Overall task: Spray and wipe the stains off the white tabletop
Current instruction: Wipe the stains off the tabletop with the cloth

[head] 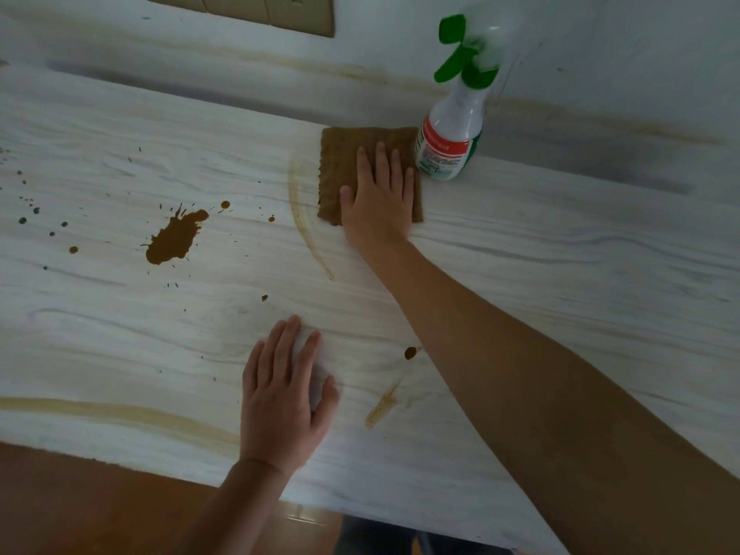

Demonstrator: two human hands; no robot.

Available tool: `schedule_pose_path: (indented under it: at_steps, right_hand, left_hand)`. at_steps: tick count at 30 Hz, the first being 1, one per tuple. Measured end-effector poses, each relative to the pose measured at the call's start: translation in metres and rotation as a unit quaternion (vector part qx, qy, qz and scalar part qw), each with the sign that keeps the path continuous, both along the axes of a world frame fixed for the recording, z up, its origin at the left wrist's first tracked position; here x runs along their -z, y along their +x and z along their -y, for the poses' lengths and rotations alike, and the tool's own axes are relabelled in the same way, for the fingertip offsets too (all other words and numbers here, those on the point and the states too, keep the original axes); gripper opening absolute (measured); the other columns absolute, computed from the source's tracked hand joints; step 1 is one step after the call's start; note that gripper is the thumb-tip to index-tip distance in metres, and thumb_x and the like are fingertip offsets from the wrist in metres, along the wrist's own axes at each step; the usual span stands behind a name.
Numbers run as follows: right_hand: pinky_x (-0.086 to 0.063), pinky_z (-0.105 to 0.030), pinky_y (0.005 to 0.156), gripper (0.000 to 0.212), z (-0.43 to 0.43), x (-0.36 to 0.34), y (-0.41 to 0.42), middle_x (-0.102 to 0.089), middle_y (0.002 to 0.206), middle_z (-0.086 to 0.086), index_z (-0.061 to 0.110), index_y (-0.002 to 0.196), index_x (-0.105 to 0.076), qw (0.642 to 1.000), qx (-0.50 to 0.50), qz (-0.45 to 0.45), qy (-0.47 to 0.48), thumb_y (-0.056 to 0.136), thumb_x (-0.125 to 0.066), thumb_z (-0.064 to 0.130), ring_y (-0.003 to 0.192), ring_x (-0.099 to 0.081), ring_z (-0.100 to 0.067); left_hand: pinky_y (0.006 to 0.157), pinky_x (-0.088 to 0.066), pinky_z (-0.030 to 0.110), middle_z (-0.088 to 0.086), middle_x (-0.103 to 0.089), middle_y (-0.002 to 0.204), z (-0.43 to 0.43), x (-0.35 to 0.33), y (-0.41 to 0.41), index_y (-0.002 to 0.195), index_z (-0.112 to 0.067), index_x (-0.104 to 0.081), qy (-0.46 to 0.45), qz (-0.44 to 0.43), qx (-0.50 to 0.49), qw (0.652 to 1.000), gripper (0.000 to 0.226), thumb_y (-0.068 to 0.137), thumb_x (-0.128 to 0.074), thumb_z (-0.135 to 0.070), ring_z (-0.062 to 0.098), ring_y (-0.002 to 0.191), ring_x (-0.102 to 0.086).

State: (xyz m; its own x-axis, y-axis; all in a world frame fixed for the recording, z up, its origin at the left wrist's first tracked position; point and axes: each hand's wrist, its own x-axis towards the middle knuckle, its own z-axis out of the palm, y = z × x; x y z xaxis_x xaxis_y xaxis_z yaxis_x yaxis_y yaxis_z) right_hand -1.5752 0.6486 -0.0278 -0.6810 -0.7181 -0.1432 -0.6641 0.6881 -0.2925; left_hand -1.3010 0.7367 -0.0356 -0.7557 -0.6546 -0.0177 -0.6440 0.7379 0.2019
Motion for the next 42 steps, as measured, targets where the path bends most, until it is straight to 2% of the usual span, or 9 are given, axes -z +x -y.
schedule_pose_path:
  at_steps: [10,16,20,23,25,29,32,36,42]
  right_hand:
    - [-0.001,-0.043,0.128,0.066,-0.103,0.001,0.027,-0.008,0.17,-0.005,0.02,0.162,-0.017,0.995,-0.092,0.01,-0.045,0.104,-0.038,0.042,0.157,-0.002,-0.023]
    - [-0.004,-0.041,0.128,0.065,-0.171,-0.008,0.05,-0.015,0.169,-0.001,0.021,0.16,-0.025,0.995,-0.079,0.045,-0.051,0.102,-0.043,0.042,0.157,-0.006,-0.019]
    - [-0.034,-0.045,0.118,0.059,-0.162,-0.039,0.026,-0.039,0.158,-0.001,0.019,0.153,-0.038,0.979,0.042,0.131,-0.151,0.1,-0.055,0.039,0.146,-0.034,-0.017]
    - [-0.045,-0.045,0.112,0.066,-0.138,-0.06,-0.006,-0.041,0.154,0.0,0.017,0.152,-0.036,0.943,0.163,0.152,-0.246,0.096,-0.062,0.041,0.139,-0.044,-0.015]
    - [-0.046,-0.043,0.11,0.076,-0.12,-0.068,-0.028,-0.04,0.154,0.0,0.016,0.153,-0.033,0.928,0.193,0.144,-0.283,0.091,-0.068,0.044,0.137,-0.045,-0.014]
    - [-0.043,-0.027,0.103,0.096,-0.086,-0.069,-0.061,-0.041,0.151,-0.003,0.015,0.155,-0.03,0.918,0.207,0.128,-0.314,0.079,-0.081,0.046,0.133,-0.047,-0.015]
    - [-0.051,-0.036,0.103,0.104,-0.067,-0.061,-0.074,-0.045,0.148,-0.002,0.017,0.153,-0.033,0.914,0.21,0.127,-0.324,0.07,-0.086,0.049,0.129,-0.052,-0.018]
    - [-0.055,-0.041,0.095,0.09,-0.058,-0.053,-0.08,-0.054,0.136,0.001,0.018,0.144,-0.045,0.918,0.201,0.097,-0.327,0.068,-0.085,0.044,0.117,-0.057,-0.017]
    - [-0.046,-0.02,0.081,0.077,-0.085,-0.061,-0.09,-0.06,0.127,0.005,0.019,0.137,-0.053,0.927,0.204,0.069,-0.309,0.072,-0.084,0.045,0.104,-0.058,-0.006]
  left_hand:
    - [0.127,-0.023,0.051,0.015,-0.038,0.163,-0.001,-0.003,-0.002,0.147,-0.012,-0.05,0.012,-0.005,-0.005,1.0,0.06,0.097,-0.046,-0.045,0.034,0.153,-0.031]
    - [0.128,-0.019,0.048,0.016,-0.038,0.163,-0.001,-0.004,-0.002,0.146,-0.01,-0.052,0.012,-0.009,-0.004,1.0,0.061,0.098,-0.044,-0.045,0.035,0.154,-0.032]
    - [0.127,-0.021,0.05,0.017,-0.039,0.162,0.0,-0.005,-0.002,0.146,-0.009,-0.053,0.018,-0.007,-0.001,1.0,0.061,0.098,-0.044,-0.045,0.036,0.153,-0.033]
    - [0.127,-0.021,0.05,0.017,-0.039,0.162,0.0,-0.006,-0.003,0.146,-0.009,-0.053,0.02,-0.005,-0.003,1.0,0.061,0.098,-0.042,-0.045,0.036,0.152,-0.033]
    - [0.127,-0.022,0.051,0.017,-0.039,0.162,0.0,-0.006,-0.003,0.146,-0.009,-0.054,0.02,-0.005,-0.003,1.0,0.061,0.098,-0.041,-0.046,0.036,0.152,-0.033]
    - [0.124,-0.026,0.054,0.016,-0.039,0.162,0.0,-0.006,-0.002,0.146,-0.01,-0.054,0.024,-0.004,-0.004,1.0,0.062,0.097,-0.042,-0.046,0.036,0.152,-0.034]
    - [0.124,-0.026,0.054,0.017,-0.039,0.162,0.0,-0.005,-0.002,0.145,-0.009,-0.054,0.021,-0.01,-0.001,1.0,0.062,0.096,-0.045,-0.045,0.037,0.151,-0.035]
    - [0.124,-0.026,0.053,0.017,-0.04,0.162,0.0,-0.004,-0.002,0.144,-0.009,-0.055,0.019,-0.014,0.001,1.0,0.062,0.095,-0.046,-0.045,0.037,0.151,-0.036]
    - [0.123,-0.027,0.054,0.018,-0.041,0.161,-0.001,-0.006,-0.003,0.143,-0.008,-0.056,0.019,-0.021,-0.002,1.0,0.061,0.095,-0.046,-0.045,0.038,0.15,-0.036]
